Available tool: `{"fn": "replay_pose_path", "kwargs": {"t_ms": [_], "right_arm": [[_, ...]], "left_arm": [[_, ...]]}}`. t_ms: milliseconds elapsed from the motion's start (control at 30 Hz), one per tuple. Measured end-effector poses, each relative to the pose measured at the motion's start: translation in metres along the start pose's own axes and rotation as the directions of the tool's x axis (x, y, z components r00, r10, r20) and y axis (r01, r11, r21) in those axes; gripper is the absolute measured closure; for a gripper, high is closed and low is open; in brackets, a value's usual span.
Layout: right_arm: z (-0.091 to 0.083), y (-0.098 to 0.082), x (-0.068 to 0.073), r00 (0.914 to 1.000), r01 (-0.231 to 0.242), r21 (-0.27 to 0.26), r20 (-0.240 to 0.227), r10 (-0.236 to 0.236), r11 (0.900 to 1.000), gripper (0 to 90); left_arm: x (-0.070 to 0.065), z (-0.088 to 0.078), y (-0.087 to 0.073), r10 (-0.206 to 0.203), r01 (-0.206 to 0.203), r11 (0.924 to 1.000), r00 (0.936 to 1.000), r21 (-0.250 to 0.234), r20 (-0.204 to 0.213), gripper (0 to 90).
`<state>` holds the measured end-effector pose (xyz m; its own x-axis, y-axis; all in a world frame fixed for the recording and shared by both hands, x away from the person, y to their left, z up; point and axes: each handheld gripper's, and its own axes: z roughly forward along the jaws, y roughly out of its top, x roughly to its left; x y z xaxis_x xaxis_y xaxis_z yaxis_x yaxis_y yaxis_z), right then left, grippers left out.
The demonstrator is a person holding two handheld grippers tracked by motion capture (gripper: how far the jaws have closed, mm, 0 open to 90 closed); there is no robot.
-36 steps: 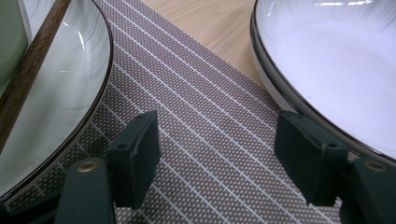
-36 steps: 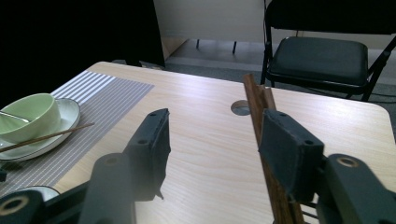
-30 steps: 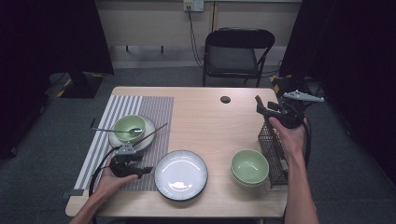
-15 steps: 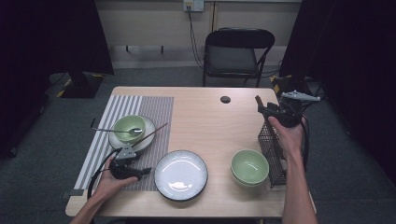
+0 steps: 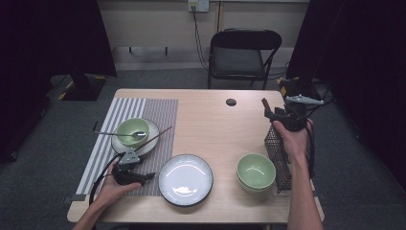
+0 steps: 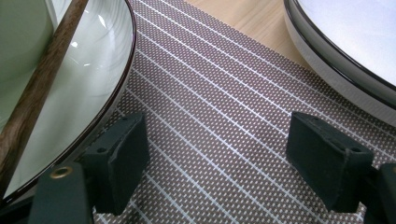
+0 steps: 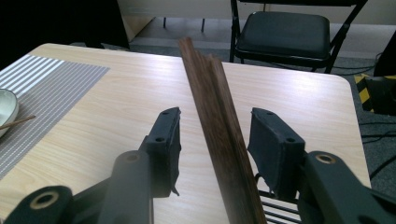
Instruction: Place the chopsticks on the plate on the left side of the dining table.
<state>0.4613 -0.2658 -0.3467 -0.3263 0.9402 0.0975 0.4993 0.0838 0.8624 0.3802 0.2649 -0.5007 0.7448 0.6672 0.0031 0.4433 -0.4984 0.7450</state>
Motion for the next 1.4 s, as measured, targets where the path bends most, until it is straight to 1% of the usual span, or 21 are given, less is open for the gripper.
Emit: {"fn": "replay_pose_path", "kwargs": {"t_ms": [133,167,200,267,300,367,467,567,633,667,700,733,800,967,1133,1367,1400], "right_arm": [[0.0027,-0.0013,-0.0010,0.9999,0.004,0.015,0.012,-0.004,1.000,59.1],[0.0033,-0.0014,-0.0008,0.9998,0.011,0.018,0.019,-0.011,1.000,60.8],[0.0040,-0.0014,-0.0008,0.9995,0.014,0.021,0.027,-0.015,1.000,61.3],[0.0047,-0.0017,-0.0010,0.9995,0.012,0.023,0.028,-0.013,1.000,61.6],[0.0065,-0.0027,-0.0015,0.9990,0.023,0.031,0.039,-0.024,0.999,62.0],[0.0078,-0.0039,-0.0016,0.9990,0.019,0.032,0.039,-0.020,0.999,62.8],[0.0086,-0.0036,0.0003,0.9982,0.035,0.040,0.046,-0.037,0.999,65.2],[0.0091,-0.0036,0.0004,0.9983,0.032,0.045,0.046,-0.034,0.998,66.4],[0.0087,-0.0035,0.0010,0.9976,0.042,0.044,0.053,-0.045,0.998,68.3],[0.0087,-0.0035,0.0010,0.9976,0.042,0.044,0.053,-0.045,0.998,68.3],[0.0062,-0.0028,0.0004,0.9979,0.043,0.036,0.047,-0.044,0.998,74.3],[0.0053,-0.0026,0.0001,0.9986,0.041,0.035,0.032,-0.042,0.999,76.6],[0.0044,-0.0028,0.0001,0.9983,0.045,0.034,0.036,-0.047,0.998,76.8],[0.0037,-0.0034,0.0000,0.9990,0.035,0.022,0.028,-0.035,0.999,78.0],[0.0024,-0.0021,0.0012,0.9993,0.033,0.009,0.019,-0.034,0.999,79.3],[0.0011,0.0035,0.0019,0.9993,0.038,-0.011,0.004,-0.037,0.999,81.6],[0.0011,0.0046,0.0021,0.9993,0.038,-0.011,0.009,-0.038,0.999,81.6]], "left_arm": [[0.0002,-0.0001,0.0000,0.003,-0.003,1.0000,1.0000,0.003,-0.001,20.6],[0.0000,0.0000,0.0000,-0.001,0.001,1.0000,1.0000,0.000,-0.001,20.6],[0.0002,-0.0001,0.0000,0.001,-0.001,1.0000,1.0000,0.002,-0.001,20.6],[0.0002,-0.0001,0.0000,0.001,-0.001,1.0000,1.0000,0.002,-0.001,20.6],[0.0003,-0.0002,0.0000,0.004,-0.004,1.0000,1.0000,0.004,0.000,20.6],[0.0002,-0.0001,0.0000,0.001,-0.001,1.0000,1.0000,0.001,-0.001,20.6],[0.0005,-0.0003,0.0001,0.007,-0.007,1.0000,1.0000,0.006,-0.001,20.6],[0.0005,-0.0003,0.0001,0.006,-0.006,1.0000,1.0000,0.006,-0.001,20.6],[0.0002,-0.0001,0.0000,0.003,-0.003,1.0000,1.0000,0.004,-0.001,20.6],[0.0002,-0.0001,0.0000,0.003,-0.003,1.0000,1.0000,0.004,-0.001,20.6],[0.0001,-0.0001,0.0001,0.002,-0.002,1.0000,1.0000,0.004,-0.002,20.5],[0.0001,-0.0001,0.0000,0.002,-0.002,1.0000,1.0000,0.004,-0.002,20.5],[0.0001,-0.0001,0.0000,0.002,-0.002,1.0000,1.0000,0.004,-0.002,20.6],[0.0001,-0.0001,0.0000,0.002,-0.002,1.0000,1.0000,0.004,-0.002,20.6],[0.0001,-0.0001,0.0000,0.002,-0.002,1.0000,1.0000,0.004,-0.002,20.5],[0.0001,-0.0001,0.0000,0.002,-0.002,1.0000,1.0000,0.004,-0.002,20.6],[0.0001,-0.0001,0.0000,0.002,-0.002,1.0000,1.0000,0.004,-0.002,20.5]]}}
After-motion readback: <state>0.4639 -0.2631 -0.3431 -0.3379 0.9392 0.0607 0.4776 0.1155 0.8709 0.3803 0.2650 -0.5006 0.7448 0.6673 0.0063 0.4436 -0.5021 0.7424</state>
